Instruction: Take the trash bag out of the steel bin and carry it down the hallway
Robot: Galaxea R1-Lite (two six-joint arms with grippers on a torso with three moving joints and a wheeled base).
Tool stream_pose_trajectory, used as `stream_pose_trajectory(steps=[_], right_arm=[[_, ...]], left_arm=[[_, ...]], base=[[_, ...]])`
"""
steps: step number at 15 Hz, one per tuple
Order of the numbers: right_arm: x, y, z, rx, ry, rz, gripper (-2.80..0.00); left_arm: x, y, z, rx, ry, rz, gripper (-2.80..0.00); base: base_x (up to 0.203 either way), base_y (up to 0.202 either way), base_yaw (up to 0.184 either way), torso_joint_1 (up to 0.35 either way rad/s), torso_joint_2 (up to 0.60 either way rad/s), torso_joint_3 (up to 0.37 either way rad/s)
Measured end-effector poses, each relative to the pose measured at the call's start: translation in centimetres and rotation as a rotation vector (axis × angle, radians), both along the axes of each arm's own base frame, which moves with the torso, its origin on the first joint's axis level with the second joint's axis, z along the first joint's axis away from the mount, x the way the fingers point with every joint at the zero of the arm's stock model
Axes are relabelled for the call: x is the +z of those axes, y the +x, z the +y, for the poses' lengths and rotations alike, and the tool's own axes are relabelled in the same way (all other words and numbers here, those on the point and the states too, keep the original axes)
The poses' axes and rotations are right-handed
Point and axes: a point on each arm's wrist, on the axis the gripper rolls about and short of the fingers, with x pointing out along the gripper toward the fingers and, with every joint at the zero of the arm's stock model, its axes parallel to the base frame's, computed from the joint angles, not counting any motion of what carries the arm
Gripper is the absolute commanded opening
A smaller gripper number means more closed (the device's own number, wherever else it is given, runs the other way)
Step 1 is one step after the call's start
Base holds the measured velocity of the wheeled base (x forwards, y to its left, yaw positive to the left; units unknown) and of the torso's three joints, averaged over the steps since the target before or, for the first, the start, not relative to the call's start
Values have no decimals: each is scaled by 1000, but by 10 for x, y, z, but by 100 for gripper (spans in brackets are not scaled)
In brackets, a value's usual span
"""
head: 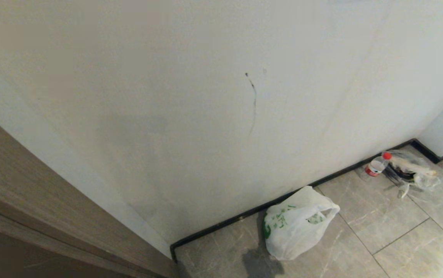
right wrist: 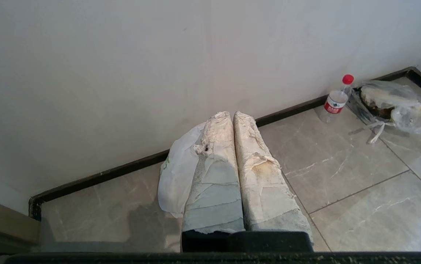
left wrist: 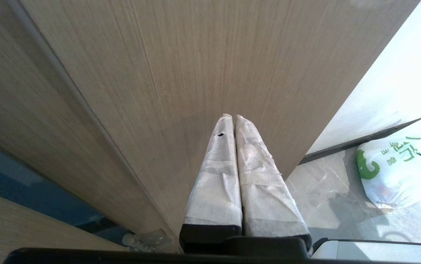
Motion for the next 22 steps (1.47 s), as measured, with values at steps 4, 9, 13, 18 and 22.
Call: stream_pose_trajectory(steps=[4,9,13,18,22], right_arm=[[0,0,0,0,0,0,-280],[0,0,0,0,0,0,-280],[0,0,0,0,0,0,-280],[0,0,0,0,0,0,-280],[0,0,0,0,0,0,-280]], left_arm=[[0,0,0,0,2,0,-280],[0,0,0,0,6,0,-280],[0,0,0,0,0,0,-280],[0,0,0,0,-4,1,-280],[0,0,0,0,-5,1,-280]], base=[[0,0,0,0,0,0],[0,0,0,0,0,0],[0,0,0,1,3,48],[0,0,0,2,3,183],[0,0,0,1,2,201]])
